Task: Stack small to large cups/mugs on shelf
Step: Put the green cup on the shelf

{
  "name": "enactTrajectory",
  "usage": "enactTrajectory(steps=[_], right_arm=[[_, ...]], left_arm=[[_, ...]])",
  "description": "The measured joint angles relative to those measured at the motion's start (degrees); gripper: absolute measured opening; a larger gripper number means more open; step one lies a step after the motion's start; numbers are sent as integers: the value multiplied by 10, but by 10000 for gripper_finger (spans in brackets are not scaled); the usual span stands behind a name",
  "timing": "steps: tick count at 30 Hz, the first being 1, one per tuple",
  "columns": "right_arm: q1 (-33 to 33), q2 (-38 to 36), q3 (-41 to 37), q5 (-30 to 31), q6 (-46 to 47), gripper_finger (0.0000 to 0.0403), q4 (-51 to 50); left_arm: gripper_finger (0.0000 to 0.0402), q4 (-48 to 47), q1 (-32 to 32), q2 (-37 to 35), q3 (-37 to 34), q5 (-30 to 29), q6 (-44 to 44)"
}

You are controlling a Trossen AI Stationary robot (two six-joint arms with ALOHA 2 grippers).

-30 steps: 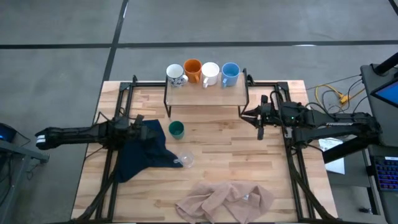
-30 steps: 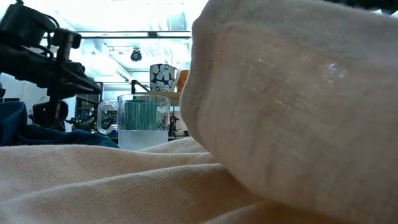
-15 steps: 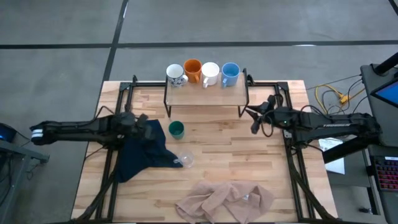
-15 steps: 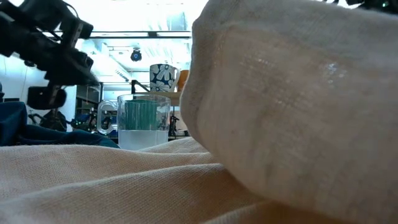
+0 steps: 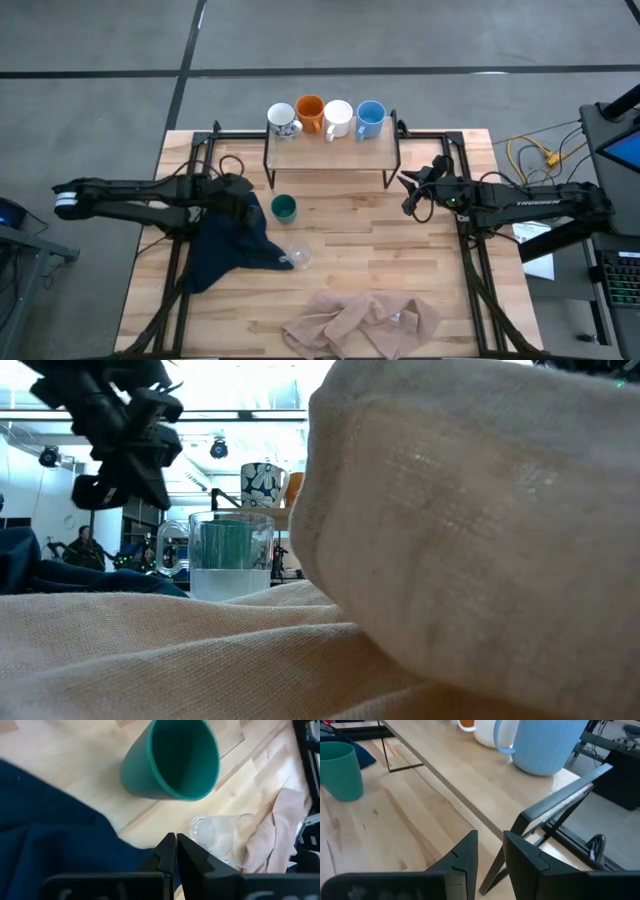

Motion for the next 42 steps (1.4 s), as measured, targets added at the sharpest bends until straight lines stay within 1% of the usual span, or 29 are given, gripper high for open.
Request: enactTrajectory(steps=[7,9,14,19,21,23,25,28,30,35,37,39,42], right_arm=[[0,0,-4,0,8,93,-1],[0,0,-4,0,8,95,-1],[0,0,-4,0,8,93,-2],[0,0,-4,-1,8,89,-2],[0,0,-5,-1,8,90,-2],[0,0,-5,-1,8,93,-2],[0,0,-5,-1,8,95,-2],[0,0,-5,-6,11,97,-2],[0,0,-5,-7,12,97,-2],[0,0,-5,-21,20,98,-2],[0,0,-5,-21,23,97,-2],[0,0,-5,-22,26,95,-2],[0,0,-5,-22,34,90,-2]], left_arm=[[0,-36,1,49,53,2,41],[0,-42,1,53,65,5,55],[0,-61,3,49,96,6,56],[0,-67,7,40,109,7,62],[0,-69,8,40,110,3,107],[0,-67,7,37,112,-17,175],[0,-68,3,25,107,-66,247],[0,-62,-5,-5,91,-162,323],[0,-31,-7,-35,76,-190,367],[0,53,-9,-128,18,-201,428],[0,93,-9,-161,-10,-200,471],[0,144,-12,-180,-35,-191,522],[0,190,-23,-182,-63,-181,557]])
